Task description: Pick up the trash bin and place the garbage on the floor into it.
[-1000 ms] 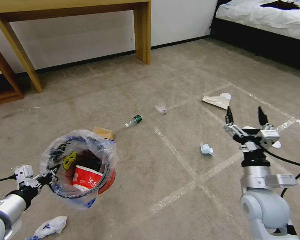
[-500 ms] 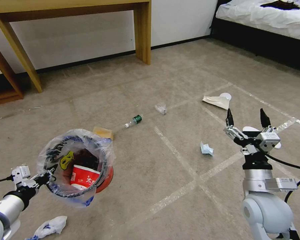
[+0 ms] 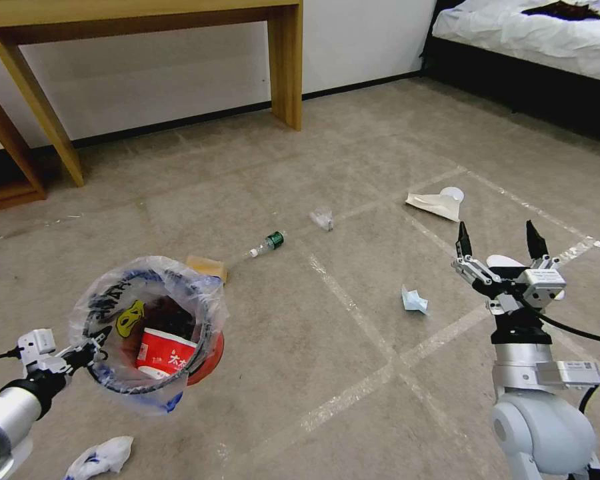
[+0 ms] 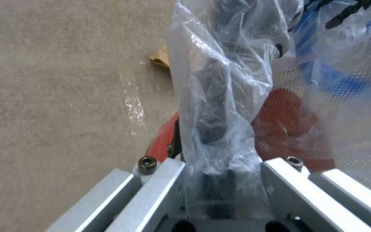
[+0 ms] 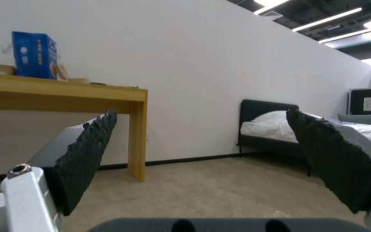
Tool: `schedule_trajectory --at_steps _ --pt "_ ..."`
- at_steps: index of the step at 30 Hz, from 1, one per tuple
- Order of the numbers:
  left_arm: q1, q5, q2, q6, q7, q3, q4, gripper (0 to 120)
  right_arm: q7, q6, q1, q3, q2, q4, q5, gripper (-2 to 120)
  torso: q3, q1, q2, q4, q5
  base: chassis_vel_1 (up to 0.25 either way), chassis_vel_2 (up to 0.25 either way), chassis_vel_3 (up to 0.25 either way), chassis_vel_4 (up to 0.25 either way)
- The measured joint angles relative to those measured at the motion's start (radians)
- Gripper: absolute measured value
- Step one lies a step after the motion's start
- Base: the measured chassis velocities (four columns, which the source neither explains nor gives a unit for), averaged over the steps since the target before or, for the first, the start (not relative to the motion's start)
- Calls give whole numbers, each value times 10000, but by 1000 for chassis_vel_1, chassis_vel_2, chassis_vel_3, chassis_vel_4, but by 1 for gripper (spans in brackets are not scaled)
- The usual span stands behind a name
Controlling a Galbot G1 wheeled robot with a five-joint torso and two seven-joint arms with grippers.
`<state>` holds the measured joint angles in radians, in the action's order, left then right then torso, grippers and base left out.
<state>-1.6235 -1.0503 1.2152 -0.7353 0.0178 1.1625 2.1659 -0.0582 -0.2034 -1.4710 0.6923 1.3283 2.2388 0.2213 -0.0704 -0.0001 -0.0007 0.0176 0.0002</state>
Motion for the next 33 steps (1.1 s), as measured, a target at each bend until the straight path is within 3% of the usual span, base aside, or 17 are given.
schedule_trajectory --at_steps 10,33 --pt "21 100 122 0 3 -137 -46 1 2 1 -18 55 1 -25 18 100 0 0 0 -1 0 -87 81 76 -81" --pt "271 -5 -248 -1 23 -143 -550 1 169 67 143 -80 57 -355 -156 100 0 0 0 0 -1 -75 78 74 -74"
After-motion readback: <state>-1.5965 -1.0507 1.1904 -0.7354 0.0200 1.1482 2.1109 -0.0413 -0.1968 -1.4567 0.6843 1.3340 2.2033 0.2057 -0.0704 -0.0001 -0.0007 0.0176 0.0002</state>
